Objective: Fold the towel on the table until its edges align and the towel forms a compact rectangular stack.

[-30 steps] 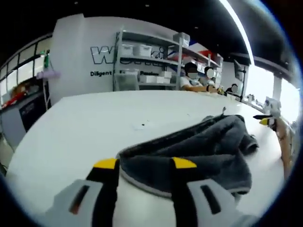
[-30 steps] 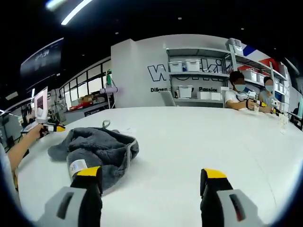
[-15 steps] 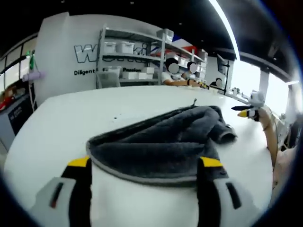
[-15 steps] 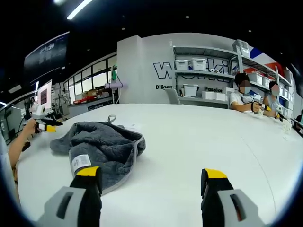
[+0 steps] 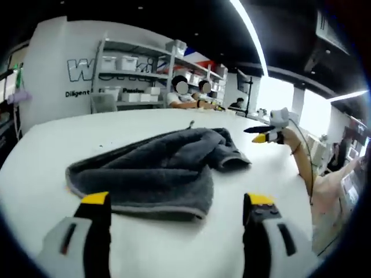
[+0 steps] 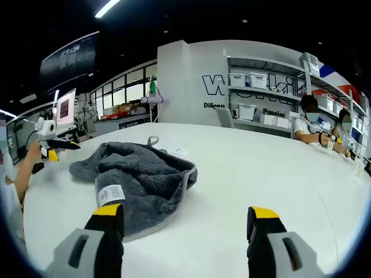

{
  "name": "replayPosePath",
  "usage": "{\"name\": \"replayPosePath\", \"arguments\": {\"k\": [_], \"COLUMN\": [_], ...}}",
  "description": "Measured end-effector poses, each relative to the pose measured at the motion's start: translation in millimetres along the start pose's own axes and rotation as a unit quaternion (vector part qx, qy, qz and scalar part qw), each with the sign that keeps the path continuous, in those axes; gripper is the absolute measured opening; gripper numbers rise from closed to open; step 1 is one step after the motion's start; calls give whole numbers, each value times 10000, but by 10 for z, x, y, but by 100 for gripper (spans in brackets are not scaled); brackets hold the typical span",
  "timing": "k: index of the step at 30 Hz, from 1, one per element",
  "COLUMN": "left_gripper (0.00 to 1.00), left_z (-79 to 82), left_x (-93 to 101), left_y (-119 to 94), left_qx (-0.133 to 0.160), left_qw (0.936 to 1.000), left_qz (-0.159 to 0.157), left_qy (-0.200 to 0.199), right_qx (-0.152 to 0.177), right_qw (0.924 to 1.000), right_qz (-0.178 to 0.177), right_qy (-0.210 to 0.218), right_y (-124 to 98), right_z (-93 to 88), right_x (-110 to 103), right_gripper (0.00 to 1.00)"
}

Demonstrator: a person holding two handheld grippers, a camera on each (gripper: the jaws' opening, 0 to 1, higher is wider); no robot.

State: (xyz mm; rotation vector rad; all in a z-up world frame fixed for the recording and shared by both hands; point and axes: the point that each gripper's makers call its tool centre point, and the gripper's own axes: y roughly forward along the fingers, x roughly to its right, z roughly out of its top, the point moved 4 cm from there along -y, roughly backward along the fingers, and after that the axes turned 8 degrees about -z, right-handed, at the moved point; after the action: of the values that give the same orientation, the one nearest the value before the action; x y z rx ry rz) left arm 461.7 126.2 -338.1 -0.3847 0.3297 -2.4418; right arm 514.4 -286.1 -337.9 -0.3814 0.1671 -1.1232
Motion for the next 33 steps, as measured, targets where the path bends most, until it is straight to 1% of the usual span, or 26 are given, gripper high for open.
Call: {"name": "replayPosePath", "arguments": {"k": [1, 3, 5, 6, 8, 9, 10, 11, 12, 13, 14, 15, 16, 17, 18, 19, 22, 24, 25, 27, 29, 33], "left_gripper": [99, 99, 99, 99, 99, 99, 99, 99, 99, 99, 99, 99, 99, 99, 99, 99, 99, 99, 99, 99, 99, 99], "left_z": [-22, -75, -137, -139, -139, -107, -97, -98, -83, -77, -85, -86, -86, -85, -83, -80, -92, -113, -123, -140, -145, -165], "left_x": [11, 4, -44, -45, -53, -21, -9, -6, -22, -40, -13, 4, 21, 46, 54, 98, 162, 202, 222, 271, 317, 355], "left_y": [3, 0, -50, -56, -119, -147, -173, -188, -203, -206, -196, -191, -185, -180, -179, -163, -122, -87, -70, -42, -17, 7], "left_qx": [37, 34, -152, -146, -60, 120, 166, 152, 177, 167, 122, 113, 104, 99, 101, 98, 54, 4, -19, -71, -95, -168], "left_qw": [10000, 10000, 9999, 9999, 10000, 9997, 9996, 9997, 9997, 9998, 9999, 9999, 9999, 9999, 9999, 9998, 9996, 9994, 9993, 9988, 9982, 9978], "left_qz": [-66, -70, 20, 22, 0, -122, -159, -143, -99, -41, -14, -32, -50, -89, -100, -143, -230, -315, -353, -466, -566, -599], "left_qy": [-27, -51, 25, 41, -49, -183, -163, -146, -111, -74, -10, 11, 32, 39, 42, 81, 148, 154, 154, 155, 166, 237], "right_qx": [-30, -79, -97, -87, 10, 56, 103, 133, 223, 259, 282, 280, 293, 305, 303, 327, 376, 360, 356, 316, 277, 153], "right_qw": [10000, 9999, 9997, 9996, 9991, 9988, 9982, 9978, 9962, 9953, 9945, 9941, 9909, 9892, 9884, 9844, 9765, 9728, 9696, 9680, 9650, 9622], "right_qz": [9, 12, 30, 47, 157, 219, 297, 352, 536, 632, 698, 733, 895, 945, 969, 1089, 1346, 1420, 1469, 1492, 1540, 1585], "right_qy": [-43, -145, -241, -276, -387, -438, -504, -544, -648, -689, -723, -754, -960, -1081, -1130, -1345, -1639, -1797, -1924, -1991, -2102, -2209], "right_y": [0, 2, -10, -22, -69, -81, -94, -101, -116, -122, -126, -128, -134, -131, -130, -123, -113, -82, -62, -16, 43, 133], "right_z": [-4, -8, -1, 8, 64, 94, 121, 139, 182, 203, 212, 212, 215, 221, 221, 229, 222, 199, 182, 146, 98, 13], "right_x": [-6, -40, -94, -117, -152, -187, -235, -268, -370, -431, -476, -500, -633, -709, -736, -879, -1128, -1263, -1314, -1377, -1433, -1506], "right_gripper": [92, 92, 92, 92, 93, 93, 93, 93, 93, 93, 93, 91, 90, 88, 85, 84, 78, 74, 73, 68, 60, 54]}}
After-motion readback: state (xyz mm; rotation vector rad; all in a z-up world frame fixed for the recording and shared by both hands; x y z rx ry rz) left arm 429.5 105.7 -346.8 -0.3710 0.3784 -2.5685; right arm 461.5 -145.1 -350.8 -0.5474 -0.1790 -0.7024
